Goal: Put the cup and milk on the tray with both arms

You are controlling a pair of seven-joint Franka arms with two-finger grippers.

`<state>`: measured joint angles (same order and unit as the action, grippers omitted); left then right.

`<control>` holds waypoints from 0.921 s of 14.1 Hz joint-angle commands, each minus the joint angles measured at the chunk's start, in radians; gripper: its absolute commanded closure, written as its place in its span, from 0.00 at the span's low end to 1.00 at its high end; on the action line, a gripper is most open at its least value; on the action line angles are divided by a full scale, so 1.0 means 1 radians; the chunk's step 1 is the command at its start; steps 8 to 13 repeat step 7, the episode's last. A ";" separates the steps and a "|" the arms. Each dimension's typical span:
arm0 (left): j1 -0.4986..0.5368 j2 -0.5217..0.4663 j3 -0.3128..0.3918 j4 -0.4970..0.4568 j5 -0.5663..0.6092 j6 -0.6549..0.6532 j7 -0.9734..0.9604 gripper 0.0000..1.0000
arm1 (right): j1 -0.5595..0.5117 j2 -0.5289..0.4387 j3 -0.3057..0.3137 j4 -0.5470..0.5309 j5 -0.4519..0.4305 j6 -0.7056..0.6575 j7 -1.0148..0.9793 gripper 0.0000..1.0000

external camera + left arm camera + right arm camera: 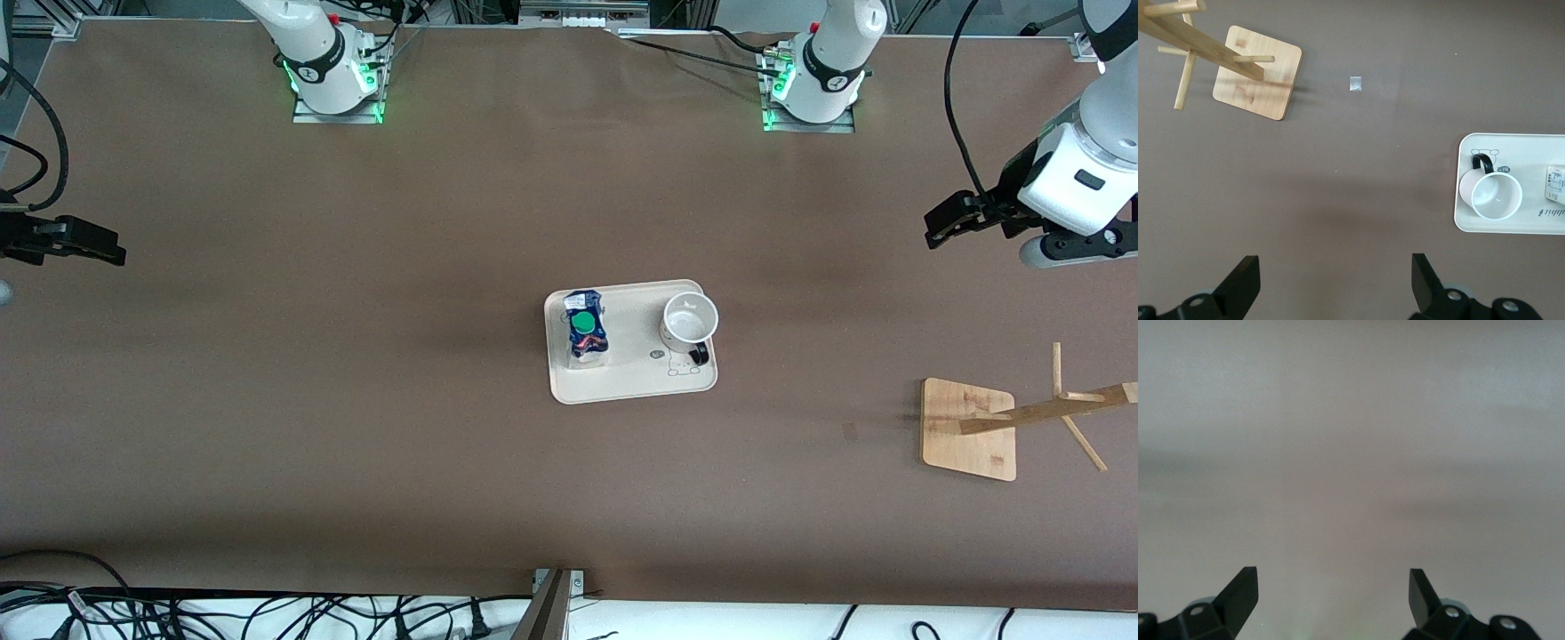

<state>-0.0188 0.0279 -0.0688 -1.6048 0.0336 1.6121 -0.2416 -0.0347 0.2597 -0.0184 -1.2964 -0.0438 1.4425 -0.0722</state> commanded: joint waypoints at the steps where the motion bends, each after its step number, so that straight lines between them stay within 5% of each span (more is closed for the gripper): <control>1: 0.007 0.012 -0.003 0.052 0.000 -0.014 0.012 0.00 | -0.011 -0.008 0.009 0.002 -0.002 -0.005 0.011 0.00; 13: 0.004 0.009 -0.017 0.052 -0.001 -0.018 0.013 0.00 | -0.010 -0.007 0.009 -0.003 -0.001 0.001 0.020 0.00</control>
